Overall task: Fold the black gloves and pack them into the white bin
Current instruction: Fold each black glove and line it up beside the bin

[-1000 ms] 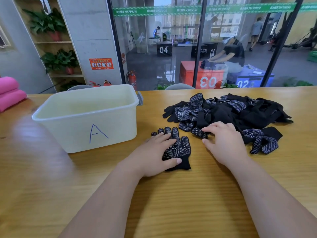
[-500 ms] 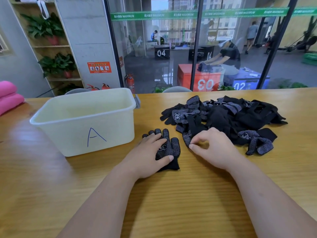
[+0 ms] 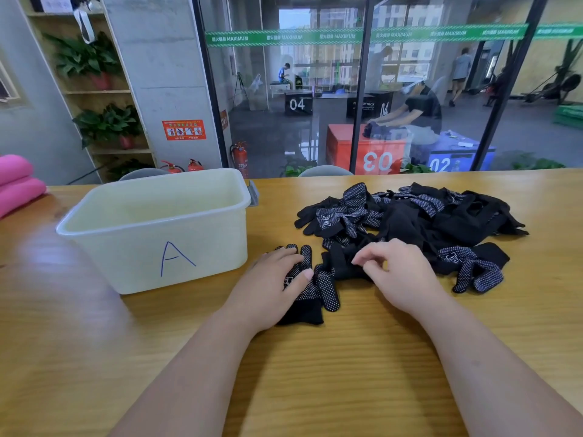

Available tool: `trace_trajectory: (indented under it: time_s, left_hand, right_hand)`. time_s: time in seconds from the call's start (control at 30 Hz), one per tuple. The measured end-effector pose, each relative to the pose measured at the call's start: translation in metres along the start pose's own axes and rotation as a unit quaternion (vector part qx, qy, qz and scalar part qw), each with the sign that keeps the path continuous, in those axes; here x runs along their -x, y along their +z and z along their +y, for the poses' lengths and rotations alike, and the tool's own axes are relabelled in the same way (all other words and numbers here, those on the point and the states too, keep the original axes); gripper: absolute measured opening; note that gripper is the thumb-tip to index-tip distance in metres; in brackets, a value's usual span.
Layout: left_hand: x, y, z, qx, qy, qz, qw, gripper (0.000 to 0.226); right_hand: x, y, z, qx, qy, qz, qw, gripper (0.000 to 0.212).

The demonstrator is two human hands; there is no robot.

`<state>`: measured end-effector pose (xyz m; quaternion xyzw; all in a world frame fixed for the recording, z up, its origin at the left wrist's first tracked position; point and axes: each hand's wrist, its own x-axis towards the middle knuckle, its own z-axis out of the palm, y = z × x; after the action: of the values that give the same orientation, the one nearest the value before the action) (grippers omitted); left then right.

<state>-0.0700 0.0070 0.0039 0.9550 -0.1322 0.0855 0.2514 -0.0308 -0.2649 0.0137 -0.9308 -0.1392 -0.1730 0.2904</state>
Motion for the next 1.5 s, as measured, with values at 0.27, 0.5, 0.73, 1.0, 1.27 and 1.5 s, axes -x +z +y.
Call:
trace_trajectory:
  time_s: [0.27,0.5,0.73,1.0,1.27,1.5]
  left_hand:
    - [-0.001,0.002,-0.007,-0.003,-0.004,0.007,1.0,0.058]
    - [0.0,0.0,-0.005,-0.006,-0.003,0.012,1.0,0.058]
    - [-0.001,0.002,-0.011,-0.002,0.008,0.019,1.0,0.057]
    - [-0.003,0.006,-0.016,0.014,0.013,0.022,1.0,0.055]
    - [-0.006,0.007,-0.017,0.037,0.003,0.035,0.999,0.045]
    - [-0.003,0.004,-0.012,0.051,-0.008,0.053,0.997,0.04]
  right_hand:
    - [0.001,0.002,0.004,-0.032,0.01,-0.058,0.998,0.042]
    - [0.003,-0.004,-0.004,-0.077,0.0,-0.023,0.997,0.023]
    - [0.003,-0.002,0.002,0.001,-0.015,-0.141,0.99,0.024]
    - [0.005,-0.011,-0.005,-0.074,0.004,-0.152,0.986,0.016]
    - [0.002,-0.04,-0.019,-0.379,0.042,-0.042,0.924,0.017]
    - [-0.019,-0.068,-0.032,-0.353,0.028,-0.034,0.935,0.018]
